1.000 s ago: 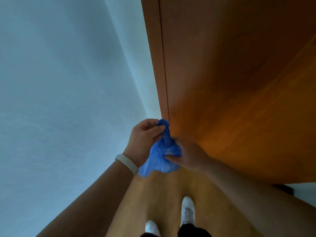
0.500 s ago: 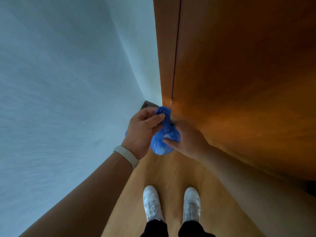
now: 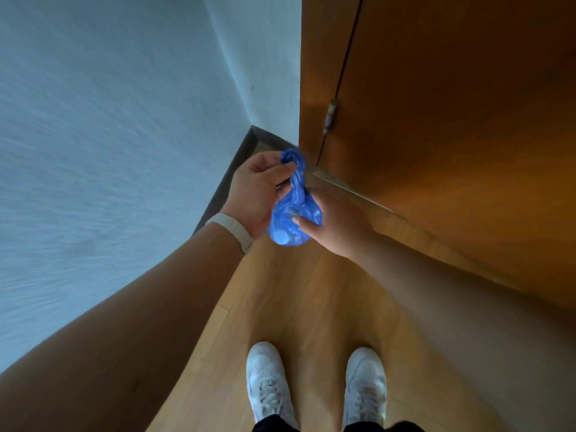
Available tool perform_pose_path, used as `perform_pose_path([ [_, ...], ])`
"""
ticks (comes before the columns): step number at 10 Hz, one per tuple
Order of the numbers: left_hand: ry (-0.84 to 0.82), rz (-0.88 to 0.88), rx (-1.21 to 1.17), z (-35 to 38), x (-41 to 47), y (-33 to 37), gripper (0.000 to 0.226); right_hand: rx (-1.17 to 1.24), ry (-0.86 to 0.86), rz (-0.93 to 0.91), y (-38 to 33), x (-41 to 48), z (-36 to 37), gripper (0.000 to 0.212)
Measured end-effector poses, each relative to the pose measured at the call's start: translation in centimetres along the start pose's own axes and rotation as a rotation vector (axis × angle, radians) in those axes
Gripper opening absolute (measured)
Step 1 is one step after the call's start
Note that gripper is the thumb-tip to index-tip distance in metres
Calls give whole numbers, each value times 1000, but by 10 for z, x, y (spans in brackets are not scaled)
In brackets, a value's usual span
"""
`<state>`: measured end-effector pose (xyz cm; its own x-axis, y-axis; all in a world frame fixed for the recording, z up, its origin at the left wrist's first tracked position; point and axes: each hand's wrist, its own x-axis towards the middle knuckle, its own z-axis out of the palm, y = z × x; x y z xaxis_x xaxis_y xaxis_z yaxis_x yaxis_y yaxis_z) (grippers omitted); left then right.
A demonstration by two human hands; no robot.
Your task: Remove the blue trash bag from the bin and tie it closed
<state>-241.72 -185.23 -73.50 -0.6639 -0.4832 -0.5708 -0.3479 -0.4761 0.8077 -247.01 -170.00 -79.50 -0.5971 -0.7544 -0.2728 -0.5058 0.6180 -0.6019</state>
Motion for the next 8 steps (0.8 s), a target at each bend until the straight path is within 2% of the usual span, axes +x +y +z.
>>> perform_pose_path([
  [2, 114, 37, 127, -17, 53, -23, 18, -29, -37, -8, 14, 22, 19, 51],
  [3, 202, 72, 174, -21, 62, -22, 11, -76, -28, -10, 11, 22, 13, 49],
  [4, 222, 161, 431, -26, 53, -15, 36, -137, -16, -26, 3, 15, -1, 50],
  [5, 208, 229, 672, -34, 28, -1, 55, -185, -24, -34, -13, 3, -27, 51],
  [7, 128, 340, 991, -43, -53, 52, 47, -268, -64, -30, -70, -30, -103, 50],
  [8, 109, 393, 1097, -45, -96, 83, 53, -307, -80, -48, -103, -53, -151, 51],
])
